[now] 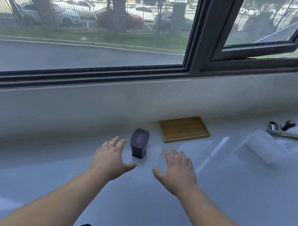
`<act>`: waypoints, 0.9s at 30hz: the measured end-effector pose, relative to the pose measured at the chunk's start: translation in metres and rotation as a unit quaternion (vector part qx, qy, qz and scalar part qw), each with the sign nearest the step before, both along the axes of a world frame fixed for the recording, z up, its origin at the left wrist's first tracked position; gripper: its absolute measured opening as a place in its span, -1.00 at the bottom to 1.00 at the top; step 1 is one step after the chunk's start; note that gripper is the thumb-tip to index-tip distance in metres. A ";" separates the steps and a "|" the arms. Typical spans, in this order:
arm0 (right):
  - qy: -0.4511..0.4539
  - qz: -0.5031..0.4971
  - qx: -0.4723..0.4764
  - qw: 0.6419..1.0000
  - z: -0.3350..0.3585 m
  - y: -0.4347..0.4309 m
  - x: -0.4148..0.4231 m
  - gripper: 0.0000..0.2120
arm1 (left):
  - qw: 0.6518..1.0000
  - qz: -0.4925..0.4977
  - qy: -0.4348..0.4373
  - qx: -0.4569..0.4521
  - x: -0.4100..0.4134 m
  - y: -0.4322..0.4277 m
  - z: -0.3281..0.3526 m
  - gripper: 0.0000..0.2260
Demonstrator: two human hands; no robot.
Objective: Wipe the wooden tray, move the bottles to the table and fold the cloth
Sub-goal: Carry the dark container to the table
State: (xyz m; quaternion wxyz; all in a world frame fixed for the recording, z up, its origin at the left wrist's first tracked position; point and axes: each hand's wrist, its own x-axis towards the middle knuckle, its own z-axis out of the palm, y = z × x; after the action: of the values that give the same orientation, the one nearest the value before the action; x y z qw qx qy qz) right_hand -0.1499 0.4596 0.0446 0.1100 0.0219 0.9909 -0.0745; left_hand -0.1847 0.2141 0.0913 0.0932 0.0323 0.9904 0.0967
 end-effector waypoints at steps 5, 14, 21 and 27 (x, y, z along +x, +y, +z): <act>-0.035 0.035 -0.028 0.998 -0.037 0.001 -0.056 -0.10 | 0.999 0.036 -0.020 0.017 -0.054 0.027 -0.026 -0.05; -0.102 -0.012 -0.190 0.976 -0.079 -0.010 -0.102 -0.47 | 0.992 0.100 -0.055 0.058 -0.100 0.074 -0.064 -0.35; -0.229 -0.224 -0.478 0.818 -0.068 -0.031 -0.117 -0.51 | 0.982 0.154 -0.026 0.106 -0.092 0.069 -0.061 -0.41; -0.269 -0.190 -0.517 0.790 -0.035 -0.076 -0.096 -0.84 | 0.974 0.187 -0.004 0.127 -0.052 0.026 -0.036 -0.34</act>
State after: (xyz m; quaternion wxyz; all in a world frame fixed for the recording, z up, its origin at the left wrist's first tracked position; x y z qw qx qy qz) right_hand -0.2456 0.3838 0.0100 0.3507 0.1683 0.7107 -0.5862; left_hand -0.2362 0.2405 0.0555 0.0729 -0.1425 0.9580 0.2381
